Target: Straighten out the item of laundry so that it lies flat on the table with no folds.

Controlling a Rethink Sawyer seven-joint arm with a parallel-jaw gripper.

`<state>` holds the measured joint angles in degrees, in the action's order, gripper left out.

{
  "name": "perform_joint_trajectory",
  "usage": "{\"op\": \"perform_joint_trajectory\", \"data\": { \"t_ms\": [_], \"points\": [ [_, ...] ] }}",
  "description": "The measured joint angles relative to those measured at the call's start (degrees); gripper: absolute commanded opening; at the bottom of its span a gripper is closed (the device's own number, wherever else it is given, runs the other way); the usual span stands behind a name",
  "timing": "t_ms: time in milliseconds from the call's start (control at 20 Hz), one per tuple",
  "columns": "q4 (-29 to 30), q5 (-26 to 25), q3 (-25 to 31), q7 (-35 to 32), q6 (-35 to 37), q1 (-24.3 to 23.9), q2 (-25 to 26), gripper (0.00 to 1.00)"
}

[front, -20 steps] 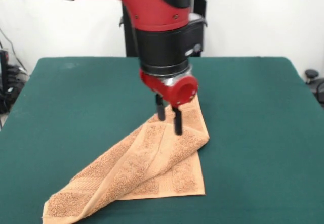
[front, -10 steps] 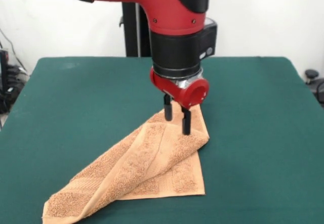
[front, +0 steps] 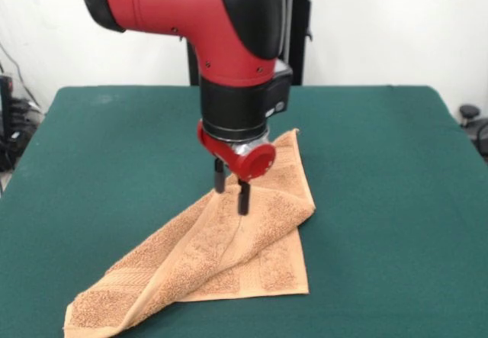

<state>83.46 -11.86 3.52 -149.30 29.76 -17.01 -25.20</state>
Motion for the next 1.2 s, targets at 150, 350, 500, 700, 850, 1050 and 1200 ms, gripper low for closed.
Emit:
{"op": "perform_joint_trajectory", "data": {
  "t_ms": [150, 350, 500, 700, 850, 1050, 1200],
  "points": [
    [0.1, -0.5, -0.5, 0.0, -0.5, -0.3, 1.0, 1.00],
    [0.6, -0.5, -0.5, 0.0, -1.2, -1.2, 2.2, 1.00],
    [1.3, -0.5, 0.0, 0.0, -2.5, -2.2, 2.6, 1.00],
    [2.3, -0.5, 1.1, 0.0, -4.0, -3.5, 2.4, 1.00],
    [2.9, -0.5, 1.9, 0.0, -4.6, -4.5, 2.3, 1.00],
    [3.5, -0.5, 2.9, 0.0, -4.9, -5.5, 2.2, 1.00],
    [3.7, -0.5, 3.6, 0.0, -5.4, -6.2, 2.1, 0.00]
  ]
}}
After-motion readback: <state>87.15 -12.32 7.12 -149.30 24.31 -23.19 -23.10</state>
